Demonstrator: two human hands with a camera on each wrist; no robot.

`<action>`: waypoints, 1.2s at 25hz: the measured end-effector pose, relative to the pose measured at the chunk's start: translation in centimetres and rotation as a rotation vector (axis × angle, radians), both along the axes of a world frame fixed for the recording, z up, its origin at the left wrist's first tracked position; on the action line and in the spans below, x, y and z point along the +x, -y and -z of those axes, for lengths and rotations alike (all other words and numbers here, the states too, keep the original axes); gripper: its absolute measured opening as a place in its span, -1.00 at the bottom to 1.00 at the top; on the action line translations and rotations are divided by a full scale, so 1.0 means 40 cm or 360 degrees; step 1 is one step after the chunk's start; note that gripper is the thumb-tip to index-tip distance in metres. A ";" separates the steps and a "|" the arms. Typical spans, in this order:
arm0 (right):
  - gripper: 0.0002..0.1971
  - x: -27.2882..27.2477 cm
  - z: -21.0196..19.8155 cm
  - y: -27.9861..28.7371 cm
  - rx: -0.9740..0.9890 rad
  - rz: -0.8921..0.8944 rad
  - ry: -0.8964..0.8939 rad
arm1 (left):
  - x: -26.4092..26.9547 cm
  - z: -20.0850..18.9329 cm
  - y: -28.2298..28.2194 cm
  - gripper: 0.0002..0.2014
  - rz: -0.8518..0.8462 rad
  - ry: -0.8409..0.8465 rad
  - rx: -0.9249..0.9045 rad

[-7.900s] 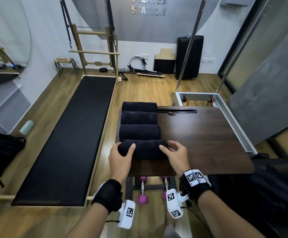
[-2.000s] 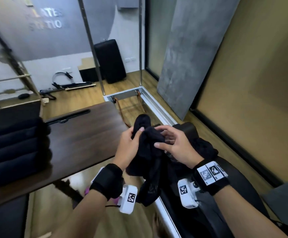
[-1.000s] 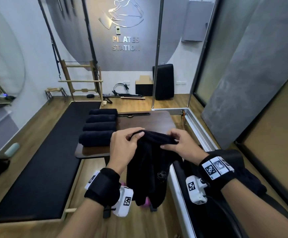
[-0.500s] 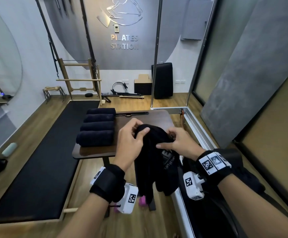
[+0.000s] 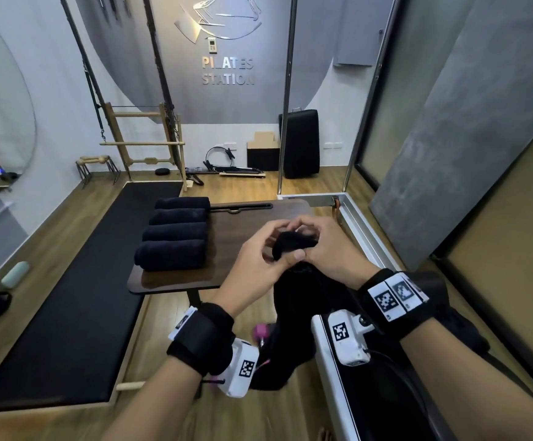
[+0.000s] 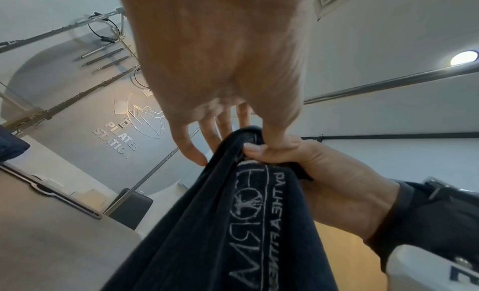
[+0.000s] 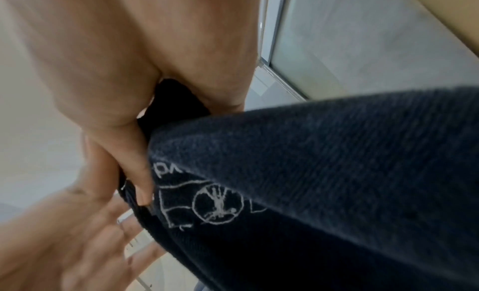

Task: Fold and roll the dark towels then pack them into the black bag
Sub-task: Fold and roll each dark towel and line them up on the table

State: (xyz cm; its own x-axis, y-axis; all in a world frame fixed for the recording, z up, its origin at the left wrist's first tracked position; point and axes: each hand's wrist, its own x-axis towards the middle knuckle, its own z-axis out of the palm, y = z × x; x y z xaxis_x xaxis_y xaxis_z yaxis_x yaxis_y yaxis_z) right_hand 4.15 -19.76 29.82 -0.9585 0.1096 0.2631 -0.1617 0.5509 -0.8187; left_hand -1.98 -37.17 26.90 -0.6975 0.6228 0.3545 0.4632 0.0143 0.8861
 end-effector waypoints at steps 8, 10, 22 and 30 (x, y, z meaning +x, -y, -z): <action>-0.52 0.032 0.032 -0.063 -0.0353 0.0006 0.0266 | -0.039 -0.027 0.005 -0.87 -0.0276 -0.0124 0.0113; -0.67 0.041 0.068 -0.095 -0.0327 -0.0032 0.0374 | -0.048 -0.020 0.015 -0.82 -0.0300 -0.0109 0.0123; -0.69 0.082 0.099 -0.197 -0.0270 0.0519 0.0043 | -0.121 0.047 0.092 -0.83 -0.0504 0.0250 0.0368; -0.76 0.096 0.028 -0.250 -0.0398 0.0545 -0.0082 | -0.173 0.078 0.190 -0.86 -0.0660 0.0193 0.0387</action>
State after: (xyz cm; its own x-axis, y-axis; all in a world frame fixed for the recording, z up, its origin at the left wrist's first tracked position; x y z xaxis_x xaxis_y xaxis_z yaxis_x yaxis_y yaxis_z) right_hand 7.97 -9.75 28.68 -0.8417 0.4862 0.2349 -0.0483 0.3655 -0.9296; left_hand -8.91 -44.79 23.76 -0.9143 0.1931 0.3560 0.3555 -0.0384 0.9339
